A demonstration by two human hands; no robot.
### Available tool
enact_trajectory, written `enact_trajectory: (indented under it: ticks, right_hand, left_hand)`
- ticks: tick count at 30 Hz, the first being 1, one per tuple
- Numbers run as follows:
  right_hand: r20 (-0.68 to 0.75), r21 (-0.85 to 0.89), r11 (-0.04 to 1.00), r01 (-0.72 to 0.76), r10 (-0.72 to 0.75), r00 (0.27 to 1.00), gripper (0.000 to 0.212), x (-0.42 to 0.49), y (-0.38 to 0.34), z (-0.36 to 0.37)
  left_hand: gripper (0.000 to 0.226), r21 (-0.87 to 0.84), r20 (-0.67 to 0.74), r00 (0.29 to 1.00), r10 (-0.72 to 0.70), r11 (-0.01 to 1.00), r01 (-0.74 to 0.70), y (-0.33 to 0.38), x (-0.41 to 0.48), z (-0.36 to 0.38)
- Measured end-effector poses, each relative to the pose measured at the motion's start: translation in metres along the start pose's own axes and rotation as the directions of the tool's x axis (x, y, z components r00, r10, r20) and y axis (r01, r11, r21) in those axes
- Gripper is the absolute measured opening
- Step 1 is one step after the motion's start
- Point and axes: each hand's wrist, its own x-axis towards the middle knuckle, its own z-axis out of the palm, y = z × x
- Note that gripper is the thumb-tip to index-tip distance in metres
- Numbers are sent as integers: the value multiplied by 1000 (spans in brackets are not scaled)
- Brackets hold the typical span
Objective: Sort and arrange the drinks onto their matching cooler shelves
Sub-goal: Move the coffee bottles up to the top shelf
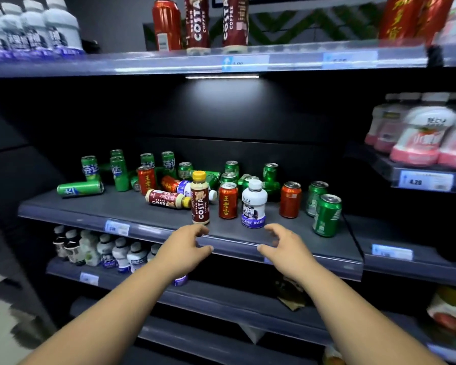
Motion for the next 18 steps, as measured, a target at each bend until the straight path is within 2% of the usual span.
enact_trajectory:
  ticks: [5,10,14,18]
  right_hand:
    - [-19,37,999,-27,27,999,54,34,13,-3]
    - [13,149,988,33,-35,999,41,78,6,2]
    - [60,157,982,104,-114,992,52,113,-13,21]
    - [131,186,971,149,-175,976,55,138,-38,48]
  left_hand:
    - [47,-9,16,1000,9,1000,-9,2,32,17]
    - [44,-17,5,1000,-24,1000,24,-3,66,20]
    - [33,-27,-59,994,-88,996,86,-17,81,8]
    - [42,-10,-91,984,-151,989,151,-44,85,-8]
